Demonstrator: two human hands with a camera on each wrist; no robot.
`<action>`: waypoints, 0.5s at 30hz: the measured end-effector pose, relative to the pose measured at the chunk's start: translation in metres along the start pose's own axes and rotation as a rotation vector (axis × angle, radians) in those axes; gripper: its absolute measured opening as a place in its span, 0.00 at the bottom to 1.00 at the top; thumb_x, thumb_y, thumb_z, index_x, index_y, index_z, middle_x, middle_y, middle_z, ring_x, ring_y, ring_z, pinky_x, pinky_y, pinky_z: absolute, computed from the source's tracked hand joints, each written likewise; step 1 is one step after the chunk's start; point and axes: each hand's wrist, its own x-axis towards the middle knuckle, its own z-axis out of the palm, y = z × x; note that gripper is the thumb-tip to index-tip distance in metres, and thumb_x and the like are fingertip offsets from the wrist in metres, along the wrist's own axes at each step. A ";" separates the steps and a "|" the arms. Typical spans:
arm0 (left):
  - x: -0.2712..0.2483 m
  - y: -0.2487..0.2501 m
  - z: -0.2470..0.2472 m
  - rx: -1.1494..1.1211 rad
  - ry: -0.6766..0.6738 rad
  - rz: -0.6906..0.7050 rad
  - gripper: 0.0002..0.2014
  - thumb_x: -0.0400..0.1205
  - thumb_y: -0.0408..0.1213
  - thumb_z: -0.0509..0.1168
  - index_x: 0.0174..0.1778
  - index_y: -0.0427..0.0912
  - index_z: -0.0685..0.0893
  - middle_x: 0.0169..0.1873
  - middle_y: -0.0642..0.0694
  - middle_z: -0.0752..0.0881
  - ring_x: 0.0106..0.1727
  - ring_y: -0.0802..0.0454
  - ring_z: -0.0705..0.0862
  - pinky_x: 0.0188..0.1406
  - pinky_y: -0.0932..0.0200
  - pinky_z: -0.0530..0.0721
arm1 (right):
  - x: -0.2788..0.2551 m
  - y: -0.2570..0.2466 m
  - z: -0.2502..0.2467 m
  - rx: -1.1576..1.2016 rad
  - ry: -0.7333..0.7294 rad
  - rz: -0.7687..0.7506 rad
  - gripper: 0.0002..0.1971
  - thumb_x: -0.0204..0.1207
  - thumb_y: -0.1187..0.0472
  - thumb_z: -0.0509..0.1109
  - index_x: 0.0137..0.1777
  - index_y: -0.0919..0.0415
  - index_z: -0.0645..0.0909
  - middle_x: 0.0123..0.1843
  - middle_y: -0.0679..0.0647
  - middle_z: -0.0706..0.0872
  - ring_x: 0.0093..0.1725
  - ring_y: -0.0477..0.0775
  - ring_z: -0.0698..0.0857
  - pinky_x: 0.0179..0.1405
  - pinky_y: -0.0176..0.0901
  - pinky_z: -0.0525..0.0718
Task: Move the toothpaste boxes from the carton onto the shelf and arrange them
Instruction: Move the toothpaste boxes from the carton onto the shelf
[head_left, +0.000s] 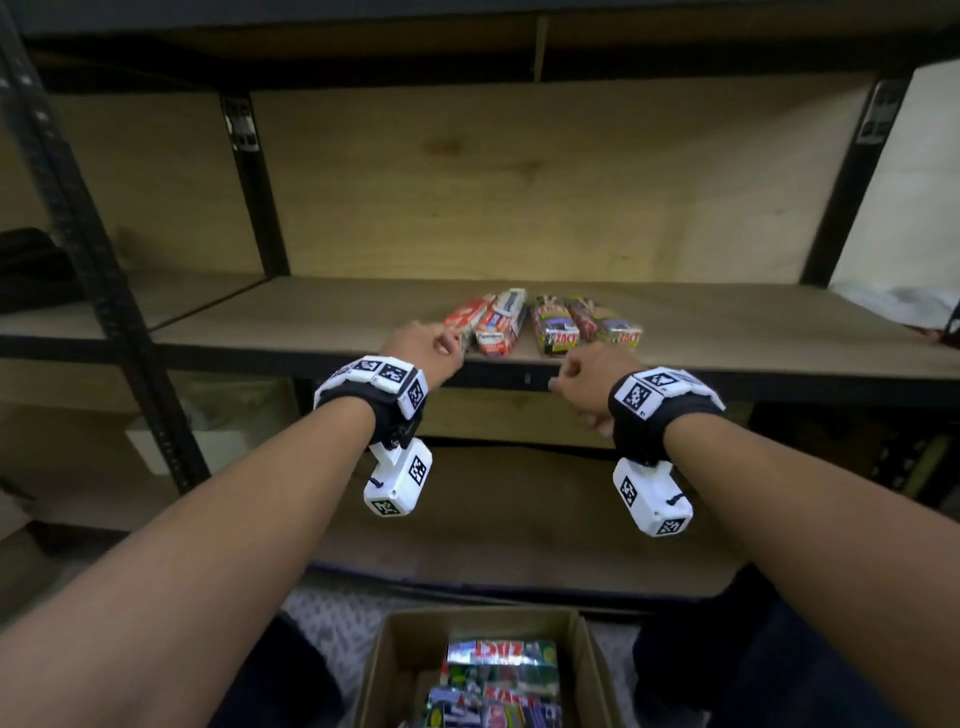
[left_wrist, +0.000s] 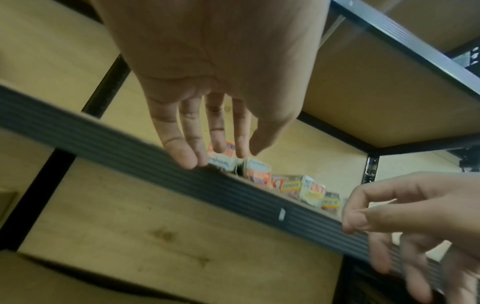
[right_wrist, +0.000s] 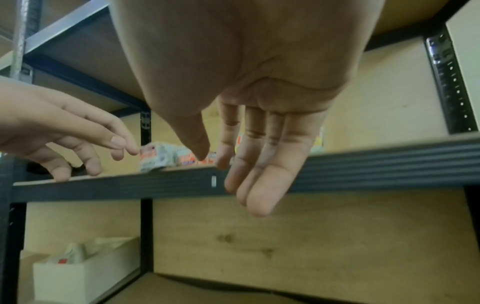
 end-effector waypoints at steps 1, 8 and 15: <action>-0.012 -0.004 0.008 -0.028 -0.036 -0.014 0.06 0.78 0.41 0.68 0.44 0.46 0.90 0.42 0.50 0.89 0.44 0.51 0.86 0.39 0.65 0.76 | -0.006 0.003 0.011 0.013 -0.028 -0.001 0.12 0.82 0.48 0.67 0.51 0.55 0.84 0.54 0.56 0.89 0.54 0.61 0.88 0.55 0.55 0.89; -0.080 -0.040 0.075 -0.113 -0.341 -0.139 0.07 0.79 0.43 0.68 0.47 0.47 0.90 0.41 0.52 0.88 0.39 0.54 0.83 0.33 0.66 0.77 | -0.035 0.024 0.095 0.006 -0.217 0.033 0.10 0.80 0.45 0.68 0.51 0.49 0.86 0.54 0.53 0.88 0.52 0.60 0.88 0.54 0.51 0.88; -0.127 -0.081 0.141 -0.053 -0.558 -0.241 0.09 0.81 0.42 0.68 0.52 0.46 0.91 0.46 0.49 0.90 0.51 0.50 0.87 0.43 0.66 0.78 | -0.040 0.039 0.187 -0.115 -0.388 -0.030 0.10 0.81 0.51 0.64 0.52 0.48 0.87 0.58 0.52 0.88 0.56 0.57 0.86 0.53 0.47 0.86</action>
